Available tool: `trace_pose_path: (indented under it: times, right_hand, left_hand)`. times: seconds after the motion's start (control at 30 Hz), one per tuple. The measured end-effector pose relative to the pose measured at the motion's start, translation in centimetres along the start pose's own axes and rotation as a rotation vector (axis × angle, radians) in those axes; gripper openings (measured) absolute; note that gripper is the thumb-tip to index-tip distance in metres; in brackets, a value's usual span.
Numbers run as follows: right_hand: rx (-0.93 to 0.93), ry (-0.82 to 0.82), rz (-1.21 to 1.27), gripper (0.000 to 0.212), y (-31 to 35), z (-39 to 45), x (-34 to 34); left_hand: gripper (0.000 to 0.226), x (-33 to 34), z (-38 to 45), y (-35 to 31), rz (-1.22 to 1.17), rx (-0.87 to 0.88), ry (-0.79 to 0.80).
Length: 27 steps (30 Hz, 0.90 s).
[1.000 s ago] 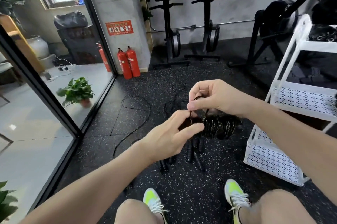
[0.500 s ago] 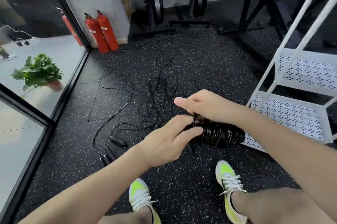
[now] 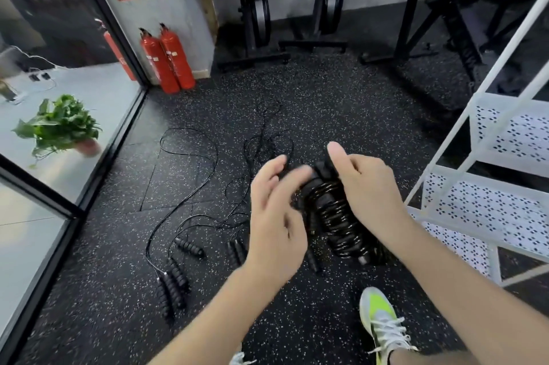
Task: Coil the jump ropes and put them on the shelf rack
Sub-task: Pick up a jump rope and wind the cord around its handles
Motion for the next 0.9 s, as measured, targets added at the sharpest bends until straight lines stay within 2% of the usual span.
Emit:
trace_pose_path:
  times: [0.07, 0.13, 0.2, 0.27, 0.33, 0.4, 0.5, 0.6, 0.67, 0.73, 0.8, 0.9]
  right_hand:
    - [-0.01, -0.129, 0.005, 0.06, -0.5, 0.0, -0.9]
    - [0.008, -0.201, 0.044, 0.062, -1.4, 0.0, -1.3]
    - [0.028, -0.216, 0.053, 0.066, -2.5, 0.0, -0.9]
    - [0.041, -0.197, 0.072, 0.069, -3.3, -0.1, -0.2]
    - [0.022, -0.14, 0.119, 0.064, -3.2, 0.0, 0.6]
    - [-0.038, -0.014, 0.144, 0.056, -2.3, 0.2, 1.8]
    - [-0.15, 0.161, 0.099, 0.044, -1.1, 0.3, 2.8]
    - [-0.305, 0.155, 0.002, 0.031, -0.3, 0.1, 1.9]
    - [-0.384, 0.117, 0.032, 0.018, 0.4, -0.7, 1.2]
    - [-0.27, 0.119, 0.198, 0.005, -0.5, -0.7, 0.7]
    - [-0.171, 0.114, 0.325, 0.01, -1.3, -0.4, 0.5]
    - [-0.219, 0.065, 0.361, 0.014, -1.0, 0.2, 0.0]
  left_hand:
    - [0.06, 0.9, -1.6, 1.7, -0.32, -0.395, -0.009]
    - [0.042, 3.5, -3.1, 1.8, -0.473, -0.623, 0.081]
    - [0.041, 6.2, -3.8, 1.4, -0.479, -0.688, 0.246]
    - [0.051, 7.8, -4.1, 1.7, -0.53, -0.742, 0.321]
    - [0.044, 8.0, -3.9, 2.8, -0.565, -0.815, 0.309]
    - [0.033, 7.7, -3.5, 4.2, -0.59, -0.887, 0.262]
    - [0.029, 7.6, -2.9, 5.5, -0.608, -0.92, 0.251]
    - [0.027, 7.2, -2.6, 6.5, -0.565, -0.912, 0.244]
    - [0.026, 7.3, -2.8, 7.0, -0.543, -0.903, 0.258]
    - [0.025, 7.3, -2.6, 7.1, -0.503, -0.866, 0.275]
    - [0.025, 7.4, -2.3, 6.9, -0.487, -0.818, 0.291]
    - [0.026, 7.6, -2.3, 6.7, -0.503, -0.798, 0.33]
Point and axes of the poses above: each hand's wrist, its own z-axis towards the middle knuckle, its own x-axis out of the palm, y = z × x, the point moved 10 cm from there along z, towards the middle knuckle, and after that the axes turned 14 degrees about z, right-handed, at the moved point
